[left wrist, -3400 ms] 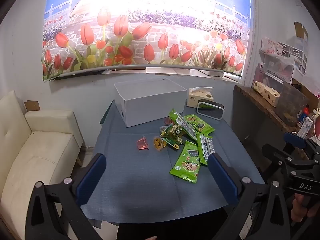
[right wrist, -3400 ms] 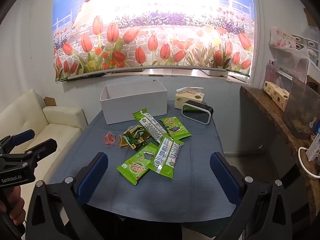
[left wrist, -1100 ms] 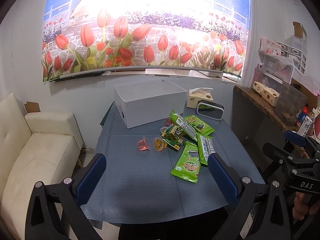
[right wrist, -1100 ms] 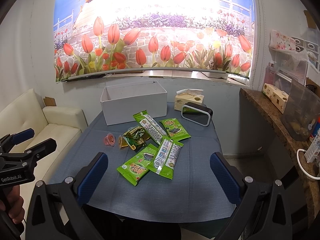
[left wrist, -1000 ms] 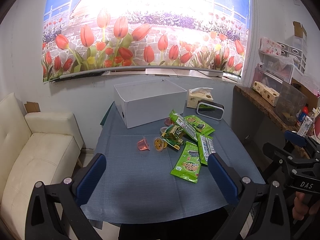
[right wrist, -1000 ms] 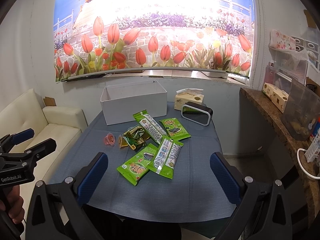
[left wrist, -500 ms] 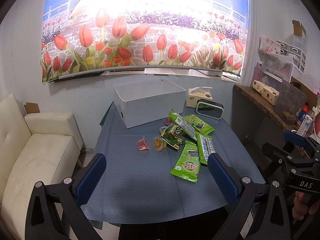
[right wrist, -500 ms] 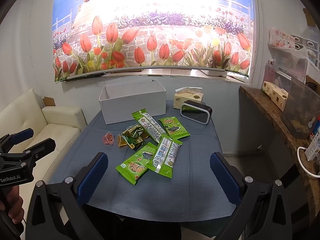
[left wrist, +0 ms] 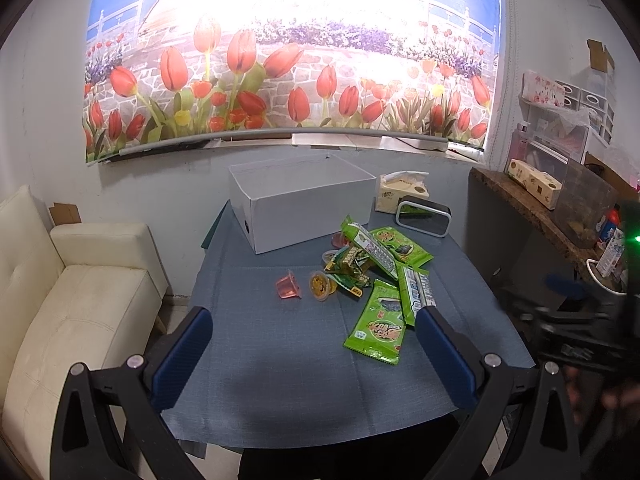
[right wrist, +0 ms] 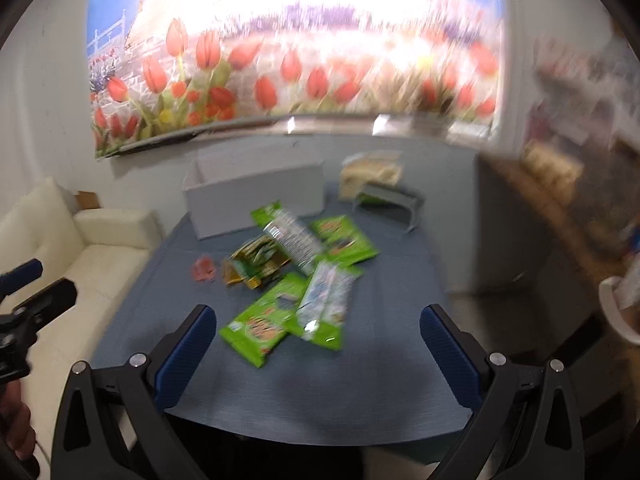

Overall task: Organize snacks
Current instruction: 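Grasp the long green-and-white snack bag with the right gripper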

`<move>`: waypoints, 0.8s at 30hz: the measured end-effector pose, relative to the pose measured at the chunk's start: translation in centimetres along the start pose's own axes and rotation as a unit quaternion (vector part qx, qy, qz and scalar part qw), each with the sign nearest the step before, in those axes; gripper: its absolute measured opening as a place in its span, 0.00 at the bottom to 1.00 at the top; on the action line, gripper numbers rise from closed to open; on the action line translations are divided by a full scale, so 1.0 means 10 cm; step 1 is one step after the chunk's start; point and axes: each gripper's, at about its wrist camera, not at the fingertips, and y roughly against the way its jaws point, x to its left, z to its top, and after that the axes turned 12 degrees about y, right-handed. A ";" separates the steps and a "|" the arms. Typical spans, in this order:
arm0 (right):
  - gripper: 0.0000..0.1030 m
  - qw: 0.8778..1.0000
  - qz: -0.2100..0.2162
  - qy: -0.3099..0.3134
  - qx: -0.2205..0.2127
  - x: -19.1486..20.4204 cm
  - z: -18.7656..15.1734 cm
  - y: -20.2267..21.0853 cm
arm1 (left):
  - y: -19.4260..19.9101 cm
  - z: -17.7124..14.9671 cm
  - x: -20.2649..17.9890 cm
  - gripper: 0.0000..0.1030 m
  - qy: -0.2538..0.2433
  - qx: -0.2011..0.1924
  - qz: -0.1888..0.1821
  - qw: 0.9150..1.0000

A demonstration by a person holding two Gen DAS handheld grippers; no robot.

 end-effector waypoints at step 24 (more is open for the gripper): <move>0.75 0.988 0.015 -0.020 0.155 -0.37 0.15 -2.39 | -0.67 -0.15 0.28 1.00 0.008 0.058 0.019 0.998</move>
